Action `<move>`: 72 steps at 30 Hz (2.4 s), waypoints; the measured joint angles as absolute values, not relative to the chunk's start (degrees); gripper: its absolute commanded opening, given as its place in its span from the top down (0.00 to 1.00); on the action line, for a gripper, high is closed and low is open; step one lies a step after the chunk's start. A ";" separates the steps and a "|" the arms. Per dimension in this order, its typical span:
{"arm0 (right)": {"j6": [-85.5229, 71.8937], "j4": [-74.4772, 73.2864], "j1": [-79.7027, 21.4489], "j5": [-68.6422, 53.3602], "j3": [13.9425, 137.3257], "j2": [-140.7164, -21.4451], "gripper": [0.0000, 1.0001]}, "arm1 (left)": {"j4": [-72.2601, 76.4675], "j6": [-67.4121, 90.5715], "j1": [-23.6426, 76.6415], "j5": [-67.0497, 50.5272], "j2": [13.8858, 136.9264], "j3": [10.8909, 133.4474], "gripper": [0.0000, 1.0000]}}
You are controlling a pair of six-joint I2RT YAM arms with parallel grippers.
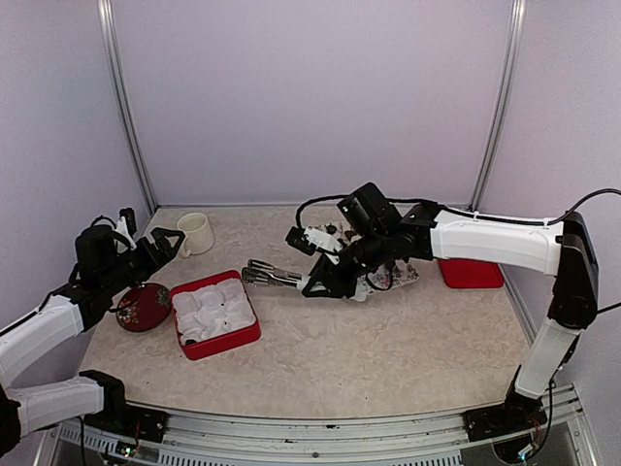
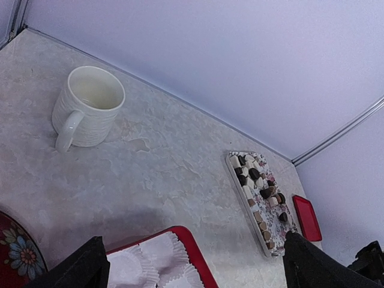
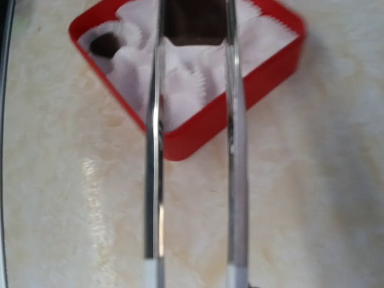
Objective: Pack the chocolate
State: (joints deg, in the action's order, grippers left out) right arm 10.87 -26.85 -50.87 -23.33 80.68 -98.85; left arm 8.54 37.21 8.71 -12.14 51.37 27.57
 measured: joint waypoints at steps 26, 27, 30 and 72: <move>10.07 -27.11 -58.46 -27.09 91.39 -115.92 0.71 | 8.56 37.30 8.71 -12.86 51.37 27.57 0.01; 10.04 -27.09 -58.46 -27.18 91.70 -116.18 0.71 | 8.56 37.30 8.69 -12.88 51.37 27.57 0.01; 10.02 -26.96 -58.50 -27.55 92.64 -117.21 0.70 | 8.56 37.30 8.69 -12.86 51.37 27.57 0.01; 9.56 -27.03 -58.50 -27.14 96.07 -121.58 0.62 | 8.54 37.23 8.69 -12.82 51.00 27.57 0.01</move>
